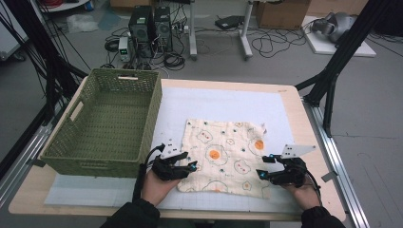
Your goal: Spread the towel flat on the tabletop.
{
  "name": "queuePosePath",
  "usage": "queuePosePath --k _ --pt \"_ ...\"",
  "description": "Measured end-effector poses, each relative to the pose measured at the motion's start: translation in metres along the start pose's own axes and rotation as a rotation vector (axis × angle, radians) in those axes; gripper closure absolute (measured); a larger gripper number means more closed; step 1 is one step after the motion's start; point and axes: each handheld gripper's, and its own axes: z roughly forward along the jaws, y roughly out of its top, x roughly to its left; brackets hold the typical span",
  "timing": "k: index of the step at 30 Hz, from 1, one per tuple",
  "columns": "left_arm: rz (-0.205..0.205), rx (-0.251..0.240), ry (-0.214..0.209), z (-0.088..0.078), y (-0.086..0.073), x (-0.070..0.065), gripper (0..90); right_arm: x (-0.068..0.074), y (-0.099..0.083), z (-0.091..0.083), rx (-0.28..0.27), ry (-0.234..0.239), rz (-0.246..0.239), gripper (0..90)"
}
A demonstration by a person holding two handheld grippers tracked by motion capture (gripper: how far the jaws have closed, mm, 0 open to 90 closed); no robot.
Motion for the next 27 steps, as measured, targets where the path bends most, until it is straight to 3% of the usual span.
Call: queuePosePath --k 9,27 --pt "0.02 0.002 -0.008 0.0008 -0.0001 -0.0029 47.6 0.0022 -0.0023 -0.0001 0.02 -0.008 -0.014 35.2" --pt "0.029 -0.013 0.003 -0.0008 0.0009 -0.0062 46.4 0.0044 -0.0007 -0.0018 0.005 -0.008 -0.032 34.7"
